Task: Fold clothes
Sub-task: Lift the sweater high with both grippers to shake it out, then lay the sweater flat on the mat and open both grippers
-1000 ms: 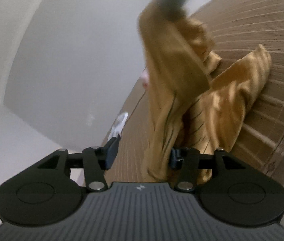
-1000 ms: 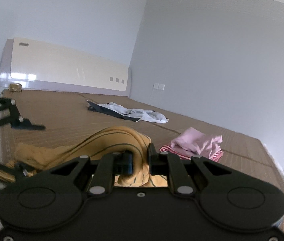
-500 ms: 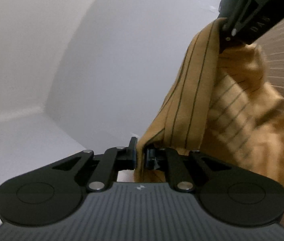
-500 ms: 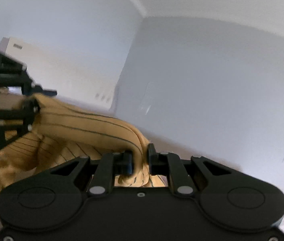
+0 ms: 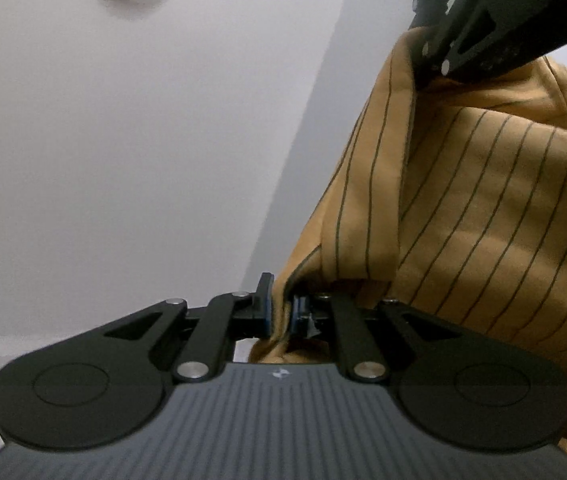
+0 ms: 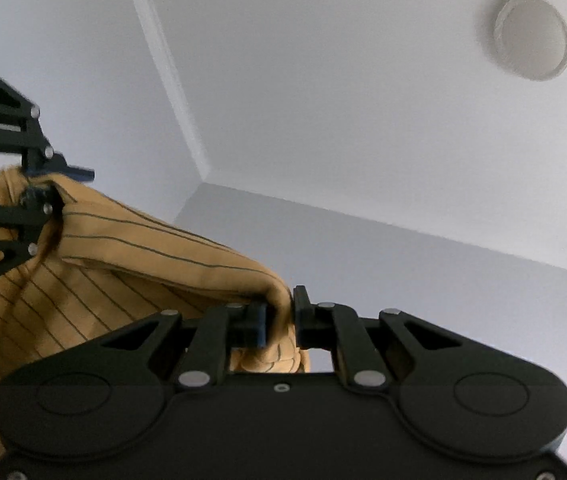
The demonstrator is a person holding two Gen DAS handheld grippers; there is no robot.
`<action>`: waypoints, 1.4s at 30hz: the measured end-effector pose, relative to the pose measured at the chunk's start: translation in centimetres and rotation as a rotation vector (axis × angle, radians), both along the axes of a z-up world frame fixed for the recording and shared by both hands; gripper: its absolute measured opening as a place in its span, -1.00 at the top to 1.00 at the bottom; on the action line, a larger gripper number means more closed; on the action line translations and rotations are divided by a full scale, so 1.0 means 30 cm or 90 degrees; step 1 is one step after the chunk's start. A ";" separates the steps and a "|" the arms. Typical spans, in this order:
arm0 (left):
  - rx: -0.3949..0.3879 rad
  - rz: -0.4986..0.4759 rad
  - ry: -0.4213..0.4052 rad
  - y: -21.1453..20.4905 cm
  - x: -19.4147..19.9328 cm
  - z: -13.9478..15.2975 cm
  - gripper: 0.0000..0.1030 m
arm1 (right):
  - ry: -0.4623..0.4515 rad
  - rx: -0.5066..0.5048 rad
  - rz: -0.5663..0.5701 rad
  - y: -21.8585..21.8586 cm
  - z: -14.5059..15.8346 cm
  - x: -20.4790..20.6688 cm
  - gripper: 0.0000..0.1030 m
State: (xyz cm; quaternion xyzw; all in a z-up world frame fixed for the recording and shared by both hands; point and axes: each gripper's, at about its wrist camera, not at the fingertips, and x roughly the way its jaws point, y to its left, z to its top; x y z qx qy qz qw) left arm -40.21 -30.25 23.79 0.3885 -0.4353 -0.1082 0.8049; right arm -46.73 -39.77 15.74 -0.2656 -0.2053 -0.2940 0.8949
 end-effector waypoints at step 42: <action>0.364 0.016 0.639 -0.176 0.593 -1.057 -0.41 | 0.591 0.441 0.178 -0.188 -0.764 0.425 0.12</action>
